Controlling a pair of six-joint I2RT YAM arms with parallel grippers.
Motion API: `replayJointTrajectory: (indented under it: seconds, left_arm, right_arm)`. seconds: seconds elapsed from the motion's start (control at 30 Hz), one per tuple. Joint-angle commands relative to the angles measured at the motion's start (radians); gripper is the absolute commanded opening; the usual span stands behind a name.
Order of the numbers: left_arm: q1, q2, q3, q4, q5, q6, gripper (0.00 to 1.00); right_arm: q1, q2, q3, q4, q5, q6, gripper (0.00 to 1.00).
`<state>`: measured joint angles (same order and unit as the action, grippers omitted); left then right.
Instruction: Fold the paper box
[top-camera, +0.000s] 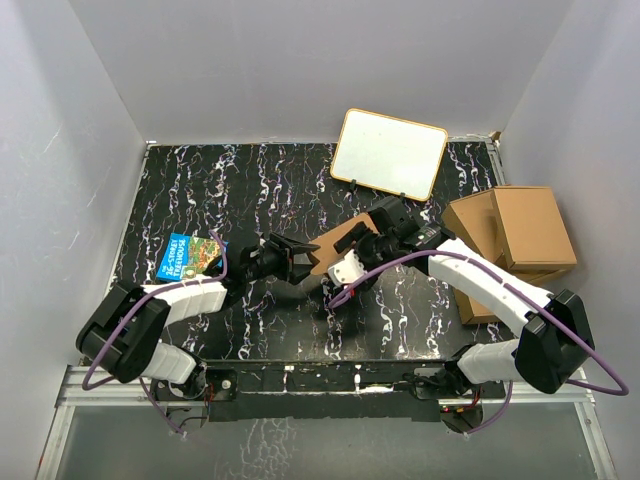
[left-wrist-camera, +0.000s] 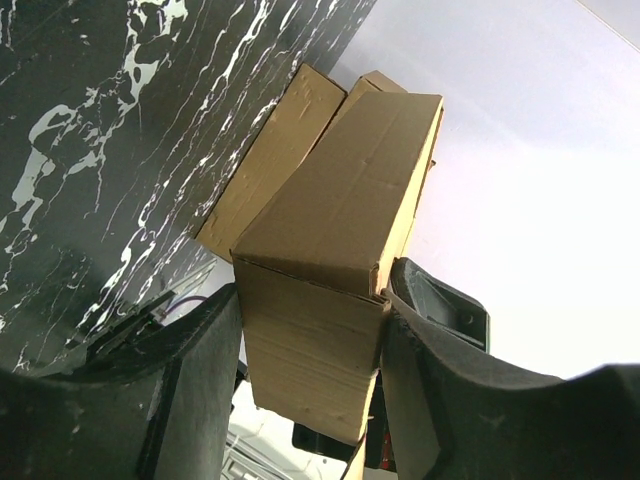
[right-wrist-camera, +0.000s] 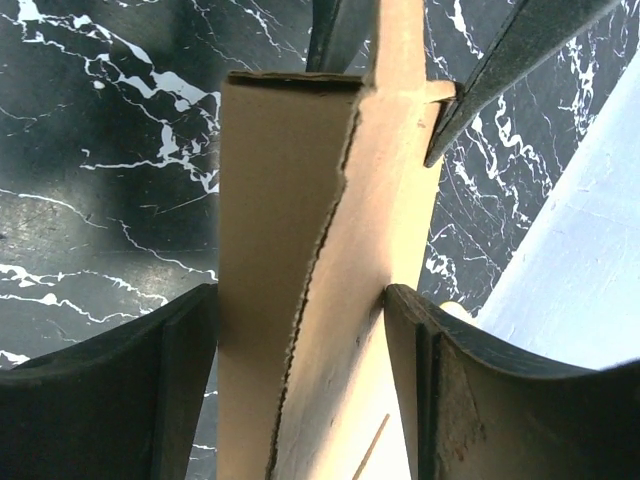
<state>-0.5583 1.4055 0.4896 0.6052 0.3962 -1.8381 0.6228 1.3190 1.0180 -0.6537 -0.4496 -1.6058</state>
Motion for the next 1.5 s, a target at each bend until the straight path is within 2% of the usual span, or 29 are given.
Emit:
replayJointTrajectory:
  seconds: [0.0, 0.3, 0.47, 0.7, 0.87, 1.17, 1.27, 1.47]
  left_arm:
    - [0.007, -0.001, -0.004, 0.084, 0.034, -0.019, 0.49]
    - [0.007, 0.011, -0.009, 0.129, 0.053, -0.025, 0.53]
    - [0.007, 0.005, -0.011, 0.13, 0.068, -0.02, 0.64]
    - [0.009, -0.045, -0.038, 0.099, 0.049, -0.016, 0.73]
    - [0.013, -0.153, -0.068, 0.029, 0.007, 0.012, 0.8]
    - [0.039, -0.337, -0.119, -0.078, -0.057, 0.087, 0.81]
    - [0.047, -0.415, -0.147, -0.127, -0.094, 0.153, 0.81]
    - [0.057, -0.577, -0.239, -0.112, -0.158, 0.281, 0.84]
  right_arm:
    - [0.007, -0.03, -0.004, 0.078, 0.017, 0.036, 0.68]
    - [0.008, -0.034, -0.007, 0.083, -0.016, 0.113, 0.57]
    - [0.007, -0.035, -0.009, 0.096, -0.03, 0.186, 0.55]
    - [0.006, -0.036, -0.002, 0.101, -0.052, 0.299, 0.53]
    - [-0.005, -0.035, 0.005, 0.109, -0.064, 0.385, 0.53]
    - [-0.012, -0.008, 0.022, 0.113, -0.106, 0.532, 0.53]
    - [-0.021, -0.001, 0.039, 0.112, -0.13, 0.61, 0.53]
    - [-0.075, 0.034, 0.092, 0.118, -0.241, 0.821, 0.53]
